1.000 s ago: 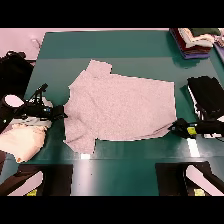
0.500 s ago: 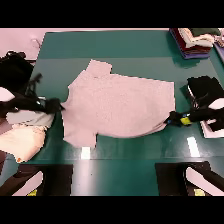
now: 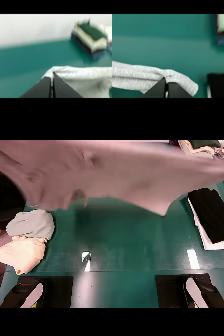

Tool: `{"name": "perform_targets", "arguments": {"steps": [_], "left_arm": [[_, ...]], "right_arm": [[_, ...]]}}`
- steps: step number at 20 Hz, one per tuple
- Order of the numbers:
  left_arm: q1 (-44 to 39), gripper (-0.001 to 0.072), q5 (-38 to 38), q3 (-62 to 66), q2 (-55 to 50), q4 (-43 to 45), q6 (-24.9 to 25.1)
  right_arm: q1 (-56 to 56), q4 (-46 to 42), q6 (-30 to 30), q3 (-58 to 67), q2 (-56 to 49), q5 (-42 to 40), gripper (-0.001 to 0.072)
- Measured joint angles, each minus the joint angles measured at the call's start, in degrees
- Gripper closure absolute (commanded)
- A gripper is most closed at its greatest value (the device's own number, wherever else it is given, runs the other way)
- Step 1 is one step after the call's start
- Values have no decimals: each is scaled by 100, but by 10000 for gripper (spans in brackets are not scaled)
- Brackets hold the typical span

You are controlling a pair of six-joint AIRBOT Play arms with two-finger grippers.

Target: Fold the shirts.

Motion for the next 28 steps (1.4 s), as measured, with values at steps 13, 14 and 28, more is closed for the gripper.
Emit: {"name": "perform_targets", "arguments": {"steps": [13,14,28], "left_arm": [[-15,684,-654,-398,-1123,166,-455],[-52,684,-715,-765,-1320,111,-452],[-625,683,472,-1790,-4826,26,-151]], "right_arm": [[236,-192,737,1873,-1556,1287,696],[452,-378,789,1611,-1799,1335,695],[1650,-1469,1091,446,-5287,616,696]]}}
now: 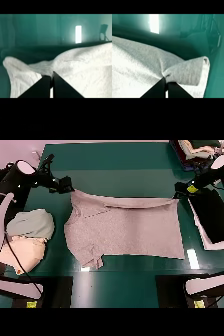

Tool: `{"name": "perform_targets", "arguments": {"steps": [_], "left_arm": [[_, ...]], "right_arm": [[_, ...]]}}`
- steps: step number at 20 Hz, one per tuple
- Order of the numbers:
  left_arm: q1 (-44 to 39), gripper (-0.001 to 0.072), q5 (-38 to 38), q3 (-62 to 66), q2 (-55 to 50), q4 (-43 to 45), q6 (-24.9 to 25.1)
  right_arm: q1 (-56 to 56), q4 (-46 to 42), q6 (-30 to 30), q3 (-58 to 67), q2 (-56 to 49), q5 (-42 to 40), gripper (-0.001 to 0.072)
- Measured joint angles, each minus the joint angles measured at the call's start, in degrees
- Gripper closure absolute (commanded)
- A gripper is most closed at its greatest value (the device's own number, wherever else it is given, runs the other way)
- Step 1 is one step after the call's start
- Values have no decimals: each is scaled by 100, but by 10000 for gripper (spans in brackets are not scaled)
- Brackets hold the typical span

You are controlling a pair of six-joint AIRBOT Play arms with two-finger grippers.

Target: Fold the shirts.

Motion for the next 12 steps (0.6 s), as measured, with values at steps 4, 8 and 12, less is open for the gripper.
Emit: {"name": "perform_targets", "arguments": {"steps": [4,8,12], "left_arm": [[90,683,-382,520,-227,2,92],[85,683,-1231,444,-295,326,214],[-33,682,-1408,-240,-317,487,269]], "right_arm": [[-11,-31,-162,601,-188,120,696],[-85,-66,-302,232,39,273,695],[-131,-72,-348,-743,411,52,694]]}}
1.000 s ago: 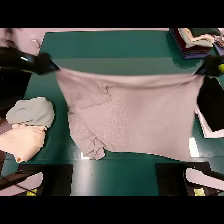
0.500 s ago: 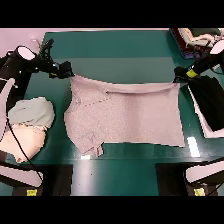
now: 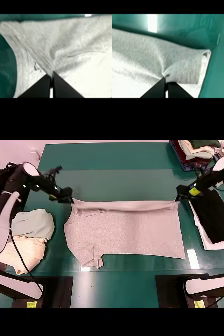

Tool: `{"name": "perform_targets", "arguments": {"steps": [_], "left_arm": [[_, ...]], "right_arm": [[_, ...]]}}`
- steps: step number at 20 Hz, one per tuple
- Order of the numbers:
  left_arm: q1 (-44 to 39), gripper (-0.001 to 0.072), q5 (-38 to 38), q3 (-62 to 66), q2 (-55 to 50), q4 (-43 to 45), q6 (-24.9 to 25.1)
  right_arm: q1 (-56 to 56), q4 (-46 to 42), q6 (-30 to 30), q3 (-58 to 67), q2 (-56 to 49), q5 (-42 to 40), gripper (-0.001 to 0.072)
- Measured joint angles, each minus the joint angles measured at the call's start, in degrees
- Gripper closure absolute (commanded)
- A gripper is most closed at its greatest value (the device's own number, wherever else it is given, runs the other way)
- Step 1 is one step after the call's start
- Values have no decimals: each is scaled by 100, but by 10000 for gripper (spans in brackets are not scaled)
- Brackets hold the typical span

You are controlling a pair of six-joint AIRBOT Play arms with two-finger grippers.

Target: Fold the shirts.

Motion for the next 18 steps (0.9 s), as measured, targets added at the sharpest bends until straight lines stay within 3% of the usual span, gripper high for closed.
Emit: {"name": "perform_targets", "arguments": {"steps": [1,2,3,5,7,12,18], "left_arm": [[-46,681,4,-173,0,26,15],[-66,679,13,-302,0,37,17],[-76,679,15,-400,2,61,11],[-85,673,-9,-511,74,68,-39],[-66,82,-116,-586,323,90,-61],[-55,57,-251,-1456,1587,525,-302],[-52,57,22,-3952,3410,656,-765]], "right_arm": [[-9,-2,-4,-240,92,-87,692],[-11,0,-9,-461,184,-179,551],[-11,4,-13,-634,251,-236,358],[-52,26,-22,-857,402,-319,356],[-157,28,-37,-977,612,-289,355],[-522,46,-87,-1427,1547,-35,356],[-625,186,-109,-2409,2623,-361,355]]}}
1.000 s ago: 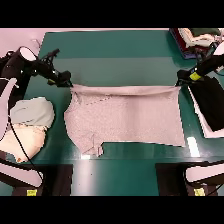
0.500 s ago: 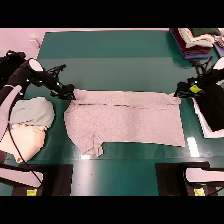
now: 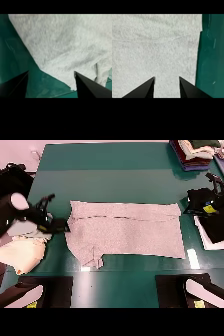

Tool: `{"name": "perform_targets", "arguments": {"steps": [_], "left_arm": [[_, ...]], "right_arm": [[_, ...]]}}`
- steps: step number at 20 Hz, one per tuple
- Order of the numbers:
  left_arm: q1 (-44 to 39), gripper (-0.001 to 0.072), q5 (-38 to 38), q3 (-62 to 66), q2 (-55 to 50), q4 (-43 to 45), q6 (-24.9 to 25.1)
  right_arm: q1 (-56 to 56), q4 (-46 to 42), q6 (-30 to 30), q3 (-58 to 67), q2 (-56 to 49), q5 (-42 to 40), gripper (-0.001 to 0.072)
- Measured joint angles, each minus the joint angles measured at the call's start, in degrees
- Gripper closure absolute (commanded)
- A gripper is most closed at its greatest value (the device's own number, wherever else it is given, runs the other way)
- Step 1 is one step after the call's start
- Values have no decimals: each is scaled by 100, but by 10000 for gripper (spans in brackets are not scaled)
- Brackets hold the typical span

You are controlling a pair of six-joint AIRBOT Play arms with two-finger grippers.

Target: Fold the shirts.

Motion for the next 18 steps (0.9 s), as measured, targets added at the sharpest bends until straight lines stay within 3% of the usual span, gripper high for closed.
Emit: {"name": "perform_targets", "arguments": {"steps": [4,9,10,11,14,18], "left_arm": [[-2,57,643,-1320,485,-590,-111],[7,58,1377,-2122,654,-1749,229],[-7,151,1467,-2201,656,-1932,308],[-39,308,1580,-2256,658,-2028,393],[-195,682,1764,-2345,651,-2173,564],[-273,683,1469,-2081,688,-2208,697]], "right_arm": [[-7,269,-39,-304,208,-118,356],[-7,424,-55,-396,258,-162,356],[-7,437,-57,-402,262,-166,356],[-7,448,-57,-407,264,-166,356],[-33,459,-92,-415,267,-146,356],[-433,350,-216,-612,337,111,355]]}}
